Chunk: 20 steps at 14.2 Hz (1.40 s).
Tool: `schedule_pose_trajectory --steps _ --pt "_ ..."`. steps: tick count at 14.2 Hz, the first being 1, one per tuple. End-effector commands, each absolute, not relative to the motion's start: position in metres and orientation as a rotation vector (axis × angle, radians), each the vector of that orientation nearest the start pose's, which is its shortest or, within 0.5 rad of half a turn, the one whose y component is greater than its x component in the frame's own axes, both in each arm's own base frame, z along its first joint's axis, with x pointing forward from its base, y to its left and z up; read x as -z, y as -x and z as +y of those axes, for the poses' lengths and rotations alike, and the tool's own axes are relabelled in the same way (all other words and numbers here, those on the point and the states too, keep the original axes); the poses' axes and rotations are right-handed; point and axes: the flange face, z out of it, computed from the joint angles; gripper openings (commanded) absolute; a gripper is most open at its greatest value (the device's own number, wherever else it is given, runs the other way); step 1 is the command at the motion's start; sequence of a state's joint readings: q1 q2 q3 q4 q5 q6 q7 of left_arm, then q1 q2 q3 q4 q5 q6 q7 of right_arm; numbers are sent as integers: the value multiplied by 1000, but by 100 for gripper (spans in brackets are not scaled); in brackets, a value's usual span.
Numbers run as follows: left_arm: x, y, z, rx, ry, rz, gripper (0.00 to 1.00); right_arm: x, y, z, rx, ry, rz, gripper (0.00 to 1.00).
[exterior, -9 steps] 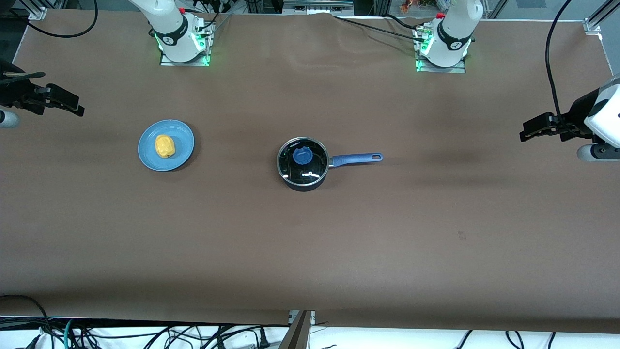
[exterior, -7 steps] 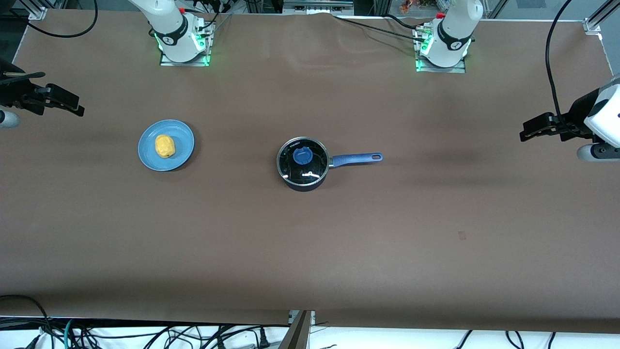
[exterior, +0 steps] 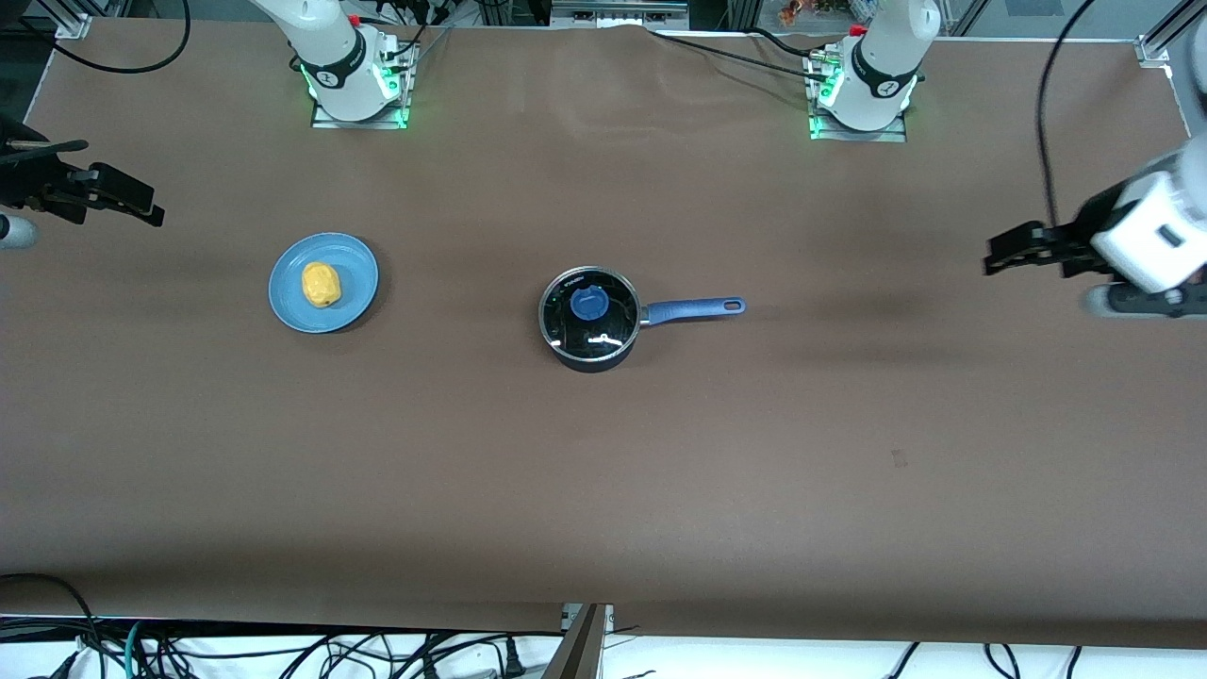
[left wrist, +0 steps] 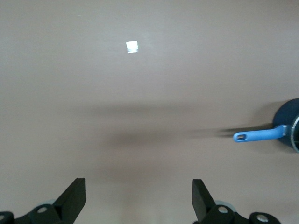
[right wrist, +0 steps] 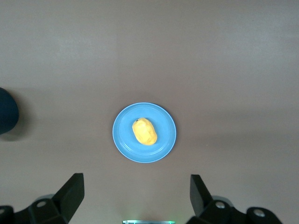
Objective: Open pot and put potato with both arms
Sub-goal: 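Move the left gripper from rest toward the lidded black saucepan, then lower the left gripper over the pot and grasp the blue lid knob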
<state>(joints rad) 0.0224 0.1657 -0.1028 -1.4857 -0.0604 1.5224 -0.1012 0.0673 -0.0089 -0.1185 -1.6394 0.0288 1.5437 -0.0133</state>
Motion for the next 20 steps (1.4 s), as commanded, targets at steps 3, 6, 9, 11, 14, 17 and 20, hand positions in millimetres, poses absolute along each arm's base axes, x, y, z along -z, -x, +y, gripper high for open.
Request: schedule_pose_trajectory --steps 3,6,9,11,14,17,20 --pt "-518 -605 -208 -133 3222 -269 100 -600 -541 -25 -138 3091 71 100" --pt "-460 -596 -317 -103 3207 -458 100 -599 -541 -26 -140 3091 74 100" --pt "-420 -589 -390 -42 3232 -583 100 -598 -541 -26 -145 3091 74 100" --pt "-399 -582 -435 -8 3203 -610 100 -597 -541 -26 -145 3091 74 100" --pt "-363 -562 -482 39 3142 -602 100 -597 -540 -26 -162 3088 76 100" --pt "-332 -540 -515 102 3113 -607 100 -596 -540 -26 -169 3089 73 100" --pt "-306 -522 -538 155 3088 -599 100 -596 -539 -26 -173 3087 75 100"
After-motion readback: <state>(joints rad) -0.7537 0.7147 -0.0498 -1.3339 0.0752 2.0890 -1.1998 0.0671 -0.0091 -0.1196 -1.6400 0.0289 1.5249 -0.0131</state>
